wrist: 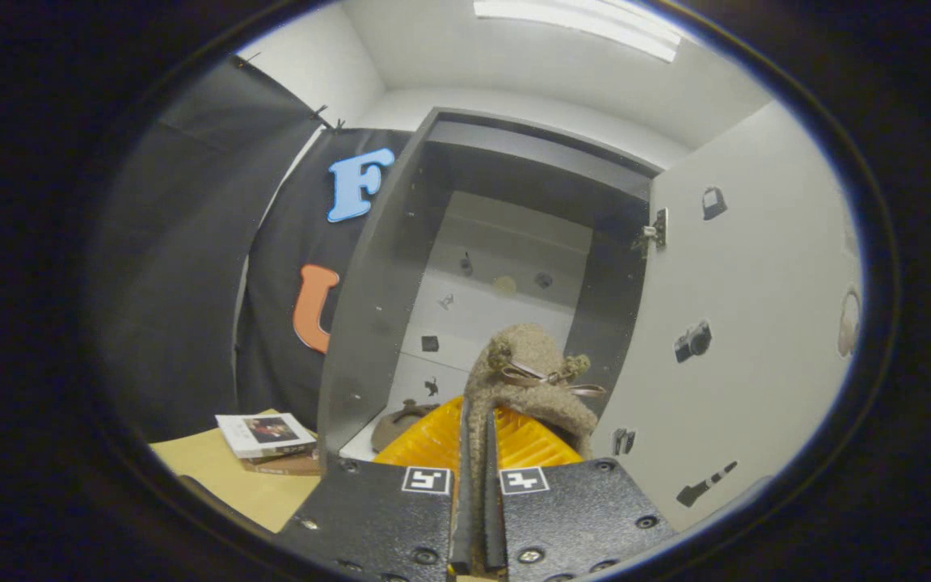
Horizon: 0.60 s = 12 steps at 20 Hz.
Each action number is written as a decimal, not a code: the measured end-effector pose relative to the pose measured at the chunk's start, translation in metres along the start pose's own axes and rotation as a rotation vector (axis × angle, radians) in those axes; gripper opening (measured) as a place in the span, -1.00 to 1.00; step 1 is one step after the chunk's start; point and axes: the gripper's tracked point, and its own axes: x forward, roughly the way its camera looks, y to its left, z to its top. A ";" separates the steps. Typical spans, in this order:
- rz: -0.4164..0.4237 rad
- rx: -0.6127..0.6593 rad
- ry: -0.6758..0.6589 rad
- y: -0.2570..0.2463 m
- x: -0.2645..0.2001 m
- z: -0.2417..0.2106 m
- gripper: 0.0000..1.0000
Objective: Open the shoe cabinet door, grab the shoes and put them into the shoe cabinet, then close the shoe cabinet door.
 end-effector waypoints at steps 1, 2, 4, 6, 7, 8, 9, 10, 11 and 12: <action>-0.004 -0.012 0.008 0.001 0.014 -0.005 -0.82; -0.001 -0.016 0.020 0.003 0.031 -0.010 -0.82; 0.006 -0.023 0.046 0.005 0.060 -0.023 -0.81; 0.008 -0.032 0.072 0.001 0.092 -0.042 -0.81; 0.006 -0.031 0.085 -0.002 0.105 -0.051 -0.81; 0.004 -0.026 0.098 -0.004 0.117 -0.061 -0.81; 0.001 -0.019 0.116 -0.007 0.133 -0.073 -0.82; 0.000 -0.017 0.131 -0.010 0.145 -0.083 -0.82; -0.002 -0.014 0.144 -0.014 0.159 -0.094 -0.80; -0.001 -0.017 0.155 -0.016 0.170 -0.103 -0.79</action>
